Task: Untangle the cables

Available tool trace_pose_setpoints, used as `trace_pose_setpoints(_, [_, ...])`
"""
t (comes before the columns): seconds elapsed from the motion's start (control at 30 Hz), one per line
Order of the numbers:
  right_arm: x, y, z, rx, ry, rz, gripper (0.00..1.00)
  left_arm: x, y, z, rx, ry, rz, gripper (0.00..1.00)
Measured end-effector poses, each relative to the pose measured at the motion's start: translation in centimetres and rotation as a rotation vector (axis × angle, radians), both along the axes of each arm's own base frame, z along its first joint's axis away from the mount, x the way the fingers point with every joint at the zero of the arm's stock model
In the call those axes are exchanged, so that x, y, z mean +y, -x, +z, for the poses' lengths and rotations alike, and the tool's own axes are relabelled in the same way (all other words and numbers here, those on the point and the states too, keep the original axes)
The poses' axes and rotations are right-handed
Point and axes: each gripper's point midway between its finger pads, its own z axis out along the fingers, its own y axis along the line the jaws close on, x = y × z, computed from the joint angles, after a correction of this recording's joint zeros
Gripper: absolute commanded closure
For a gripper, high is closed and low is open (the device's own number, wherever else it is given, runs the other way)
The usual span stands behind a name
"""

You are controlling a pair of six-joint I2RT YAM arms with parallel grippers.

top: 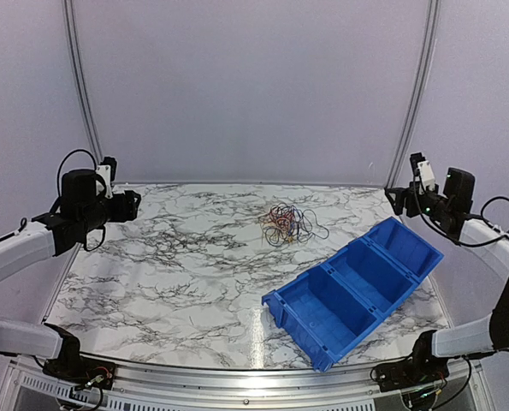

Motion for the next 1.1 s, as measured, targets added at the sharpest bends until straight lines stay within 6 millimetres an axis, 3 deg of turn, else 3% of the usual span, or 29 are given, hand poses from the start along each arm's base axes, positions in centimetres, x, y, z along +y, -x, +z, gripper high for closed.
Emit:
trace_pose_setpoints(0.17, [2.4, 0.4, -1.3, 0.034, 0.032, 0.151, 0.06, -2.4, 0.3, -1.1, 0.042, 0.033, -0.122, 0.25])
trace_pose_setpoints(0.27, [5.8, 0.0, -2.3, 0.07, 0.075, 0.266, 0.12, -3.9, 0.7, -1.8, 0.07, 0.052, -0.188, 0.25])
trace_pose_setpoints(0.43, [12.1, -0.5, -3.7, 0.123, 0.126, 0.454, 0.31, -6.2, 1.2, -2.8, 0.115, 0.1, -0.281, 0.27])
trace_pose_setpoints(0.5, [13.8, -1.2, -4.1, 0.146, 0.138, 0.497, 0.43, -6.9, 1.3, -3.2, 0.135, 0.117, -0.311, 0.28])
trace_pose_setpoints(0.6, [15.8, -3.1, -4.5, 0.183, 0.149, 0.536, 0.51, -7.7, 1.6, -3.6, 0.156, 0.138, -0.348, 0.28])
trace_pose_setpoints(0.73, [18.5, -5.4, -5.3, 0.223, 0.166, 0.562, 0.54, -8.6, 1.9, -3.5, 0.163, 0.154, -0.381, 0.29])
trace_pose_setpoints(0.93, [22.8, -7.0, -9.2, 0.334, 0.204, 0.6, 0.53, -9.5, 2.2, -3.1, 0.166, 0.171, -0.41, 0.29])
trace_pose_setpoints(1.1, [24.6, -7.8, -12.1, 0.415, 0.228, 0.598, 0.54, -10.0, 2.2, -2.9, 0.167, 0.177, -0.426, 0.28])
